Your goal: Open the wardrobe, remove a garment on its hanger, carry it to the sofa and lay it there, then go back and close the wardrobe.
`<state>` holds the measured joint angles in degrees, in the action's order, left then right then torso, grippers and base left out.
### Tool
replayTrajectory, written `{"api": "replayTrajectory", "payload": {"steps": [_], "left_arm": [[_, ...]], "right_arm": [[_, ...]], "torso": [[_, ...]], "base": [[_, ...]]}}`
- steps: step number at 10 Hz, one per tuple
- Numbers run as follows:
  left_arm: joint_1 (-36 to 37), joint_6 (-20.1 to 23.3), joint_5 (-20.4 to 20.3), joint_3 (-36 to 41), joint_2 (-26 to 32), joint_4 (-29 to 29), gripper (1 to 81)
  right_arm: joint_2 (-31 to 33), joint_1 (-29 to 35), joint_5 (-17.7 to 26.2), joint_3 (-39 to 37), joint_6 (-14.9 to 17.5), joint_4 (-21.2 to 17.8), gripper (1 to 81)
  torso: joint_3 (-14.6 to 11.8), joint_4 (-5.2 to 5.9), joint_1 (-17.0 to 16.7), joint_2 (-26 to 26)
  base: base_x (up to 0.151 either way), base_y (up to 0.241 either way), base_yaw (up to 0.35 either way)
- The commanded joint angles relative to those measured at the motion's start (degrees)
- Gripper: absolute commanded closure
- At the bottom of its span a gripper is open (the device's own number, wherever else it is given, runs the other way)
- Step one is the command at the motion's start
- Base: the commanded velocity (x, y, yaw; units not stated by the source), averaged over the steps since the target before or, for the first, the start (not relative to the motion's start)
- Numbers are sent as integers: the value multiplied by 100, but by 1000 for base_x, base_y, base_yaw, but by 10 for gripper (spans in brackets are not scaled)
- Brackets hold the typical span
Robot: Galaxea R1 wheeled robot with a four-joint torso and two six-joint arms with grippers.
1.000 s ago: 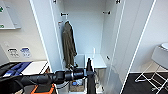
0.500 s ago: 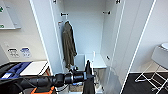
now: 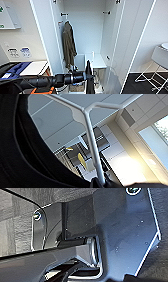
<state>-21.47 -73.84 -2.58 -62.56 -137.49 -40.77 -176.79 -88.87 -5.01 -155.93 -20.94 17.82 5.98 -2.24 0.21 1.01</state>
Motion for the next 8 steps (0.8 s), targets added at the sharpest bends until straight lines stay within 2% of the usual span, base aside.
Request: {"api": "replayTrajectory", "payload": {"steps": [1,3,8], "left_arm": [[859,71,-321,95,10,-160,811],[859,71,-462,68,36,-169,811],[806,71,-462,86,80,-177,811]], "right_arm": [[-35,207,255,55,11,11,10],[-35,206,255,55,11,11,10],[-35,207,255,55,11,19,10]], "torso": [[0,0,0,0],[0,0,0,0],[0,0,-5,2]], "base": [[0,0,0],[0,0,-78],[0,0,-209]]}}
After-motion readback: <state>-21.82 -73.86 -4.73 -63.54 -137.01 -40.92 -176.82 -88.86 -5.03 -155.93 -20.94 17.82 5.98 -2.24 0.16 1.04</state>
